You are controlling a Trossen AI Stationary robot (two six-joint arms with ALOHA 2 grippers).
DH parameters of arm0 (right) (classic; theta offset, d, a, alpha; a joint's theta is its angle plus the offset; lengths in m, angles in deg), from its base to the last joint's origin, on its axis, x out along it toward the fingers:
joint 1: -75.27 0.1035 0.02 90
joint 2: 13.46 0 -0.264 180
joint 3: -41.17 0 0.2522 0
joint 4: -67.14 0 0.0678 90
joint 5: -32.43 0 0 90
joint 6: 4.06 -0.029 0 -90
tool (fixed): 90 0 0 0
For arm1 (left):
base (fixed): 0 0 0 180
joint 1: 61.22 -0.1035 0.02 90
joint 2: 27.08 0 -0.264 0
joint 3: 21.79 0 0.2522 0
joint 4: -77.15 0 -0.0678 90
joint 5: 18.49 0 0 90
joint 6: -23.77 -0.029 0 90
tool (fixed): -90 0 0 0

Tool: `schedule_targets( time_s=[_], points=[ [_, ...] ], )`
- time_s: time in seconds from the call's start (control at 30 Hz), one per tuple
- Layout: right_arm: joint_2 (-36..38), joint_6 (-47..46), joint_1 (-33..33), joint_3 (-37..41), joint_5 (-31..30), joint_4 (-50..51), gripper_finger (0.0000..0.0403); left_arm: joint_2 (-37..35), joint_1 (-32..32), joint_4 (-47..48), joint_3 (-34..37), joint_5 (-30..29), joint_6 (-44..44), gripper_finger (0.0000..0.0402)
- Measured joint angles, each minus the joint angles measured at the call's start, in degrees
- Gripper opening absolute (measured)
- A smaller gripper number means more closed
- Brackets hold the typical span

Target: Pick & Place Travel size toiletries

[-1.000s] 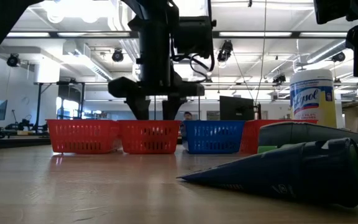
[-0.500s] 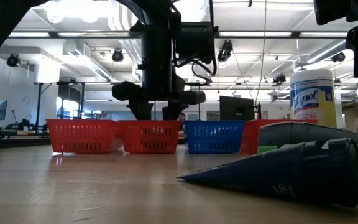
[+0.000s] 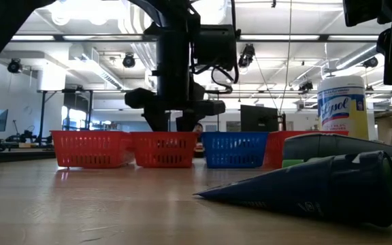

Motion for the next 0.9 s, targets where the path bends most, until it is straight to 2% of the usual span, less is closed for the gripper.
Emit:
schedule_targets(
  time_s=[0.43, 0.73, 0.9],
  points=[
    [-0.01, 0.0, 0.02, 0.0, -0.02, 0.0, 0.0366, -2.66, 0.0, 3.0, -4.0, -2.44, -0.77, 0.0174],
    [-0.01, 0.0, 0.0, 0.04, -0.02, -0.04, 0.0366, -4.45, -0.14, 3.23, -6.75, -4.86, -1.93, 0.0114],
    [-0.01, -0.02, 0.02, 0.04, -0.02, -0.07, 0.0366, -4.31, -0.35, 3.43, -5.42, -1.22, -2.71, 0.009]
  ],
)
